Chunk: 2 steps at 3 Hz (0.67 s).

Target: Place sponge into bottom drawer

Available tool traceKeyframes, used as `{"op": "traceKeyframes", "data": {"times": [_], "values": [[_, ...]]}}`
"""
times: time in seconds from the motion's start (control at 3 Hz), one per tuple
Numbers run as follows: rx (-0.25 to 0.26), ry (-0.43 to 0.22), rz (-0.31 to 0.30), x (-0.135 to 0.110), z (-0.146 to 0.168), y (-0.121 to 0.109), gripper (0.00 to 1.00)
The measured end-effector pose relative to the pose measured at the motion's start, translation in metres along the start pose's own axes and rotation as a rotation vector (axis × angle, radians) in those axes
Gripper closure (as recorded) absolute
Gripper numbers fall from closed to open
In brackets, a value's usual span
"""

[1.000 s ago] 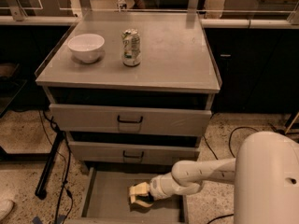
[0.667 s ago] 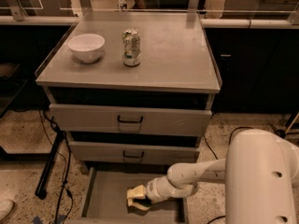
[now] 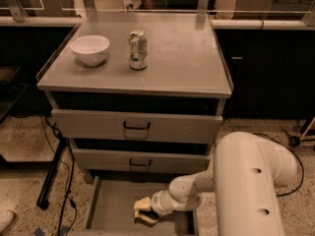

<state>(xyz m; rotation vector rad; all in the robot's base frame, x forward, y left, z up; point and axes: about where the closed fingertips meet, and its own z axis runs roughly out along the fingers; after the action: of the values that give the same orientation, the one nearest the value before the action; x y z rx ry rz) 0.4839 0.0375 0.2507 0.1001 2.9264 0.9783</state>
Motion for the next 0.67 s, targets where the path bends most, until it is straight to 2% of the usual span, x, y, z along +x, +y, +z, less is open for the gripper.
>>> {"op": "traceKeyframes", "data": {"times": [0.33,0.67], "values": [[-0.001,-0.009,0.040,-0.0054,0.0135,-0.0093,1.00],[-0.003,-0.010,0.046,-0.0069,0.0161,-0.0105,1.00]]}}
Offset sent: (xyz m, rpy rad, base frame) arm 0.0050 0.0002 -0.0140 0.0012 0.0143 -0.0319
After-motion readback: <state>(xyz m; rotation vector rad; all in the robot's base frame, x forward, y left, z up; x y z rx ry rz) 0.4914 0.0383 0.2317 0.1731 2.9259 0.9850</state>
